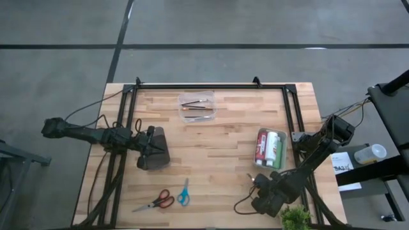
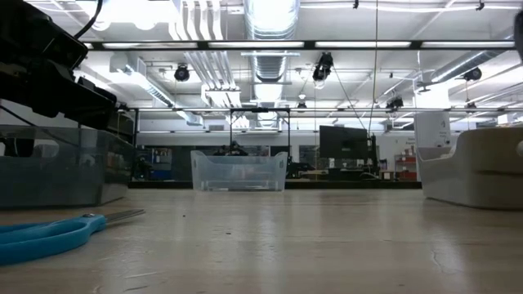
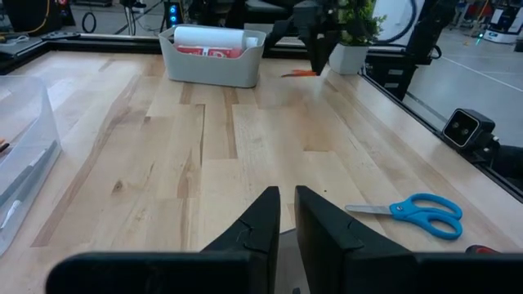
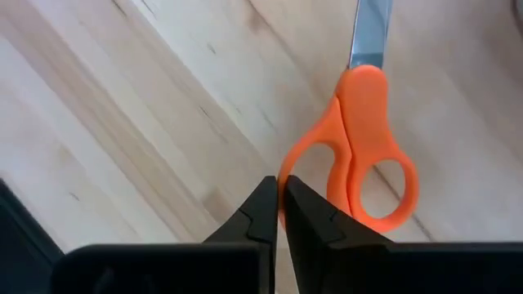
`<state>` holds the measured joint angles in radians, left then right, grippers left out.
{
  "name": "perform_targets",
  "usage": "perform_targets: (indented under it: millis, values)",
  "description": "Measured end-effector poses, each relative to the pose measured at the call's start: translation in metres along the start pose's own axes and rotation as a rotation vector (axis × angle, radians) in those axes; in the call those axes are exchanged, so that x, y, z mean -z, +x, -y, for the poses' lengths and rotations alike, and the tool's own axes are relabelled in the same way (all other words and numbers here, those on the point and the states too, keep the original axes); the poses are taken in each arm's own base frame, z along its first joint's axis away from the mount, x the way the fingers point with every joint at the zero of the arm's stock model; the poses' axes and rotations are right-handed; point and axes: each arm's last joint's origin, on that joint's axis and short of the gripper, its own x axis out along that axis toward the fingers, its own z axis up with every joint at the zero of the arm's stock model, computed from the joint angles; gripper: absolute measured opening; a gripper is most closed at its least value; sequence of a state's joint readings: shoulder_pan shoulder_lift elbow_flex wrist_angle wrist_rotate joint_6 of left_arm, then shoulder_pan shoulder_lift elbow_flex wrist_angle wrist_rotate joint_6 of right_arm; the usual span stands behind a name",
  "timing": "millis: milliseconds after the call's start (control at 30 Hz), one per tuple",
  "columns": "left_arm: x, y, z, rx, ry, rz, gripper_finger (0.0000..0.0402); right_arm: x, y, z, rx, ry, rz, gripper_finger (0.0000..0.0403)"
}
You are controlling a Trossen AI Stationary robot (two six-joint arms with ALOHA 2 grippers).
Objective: Pick & Place Paint Supplies
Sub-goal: Put the orange scissors into the black bin
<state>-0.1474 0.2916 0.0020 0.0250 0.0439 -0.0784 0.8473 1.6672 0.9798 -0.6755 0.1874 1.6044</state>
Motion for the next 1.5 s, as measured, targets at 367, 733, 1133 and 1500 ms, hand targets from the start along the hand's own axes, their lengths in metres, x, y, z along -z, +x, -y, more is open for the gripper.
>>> perform_targets:
  millis: [367,733,1133,1500]
  values:
    - [0.0,0.0,0.0,0.0,0.0,0.0,0.0051,-0.01,-0.03,-0.032,-0.113,-0.19,0.187,0.0013]
    - [0.0,0.0,0.0,0.0,0.0,0.0,0.0051,-0.027,-0.07,-0.061,-0.138,-0.4,0.493,0.0013]
    - [0.0,0.0,0.0,0.0,0.0,0.0,0.0051,-0.112,-0.096,-0.062,0.094,-0.584,0.599,0.0013]
    - [0.0,0.0,0.0,0.0,0.0,0.0,0.0051,-0.231,-0.105,-0.031,0.267,-0.659,0.696,0.0013]
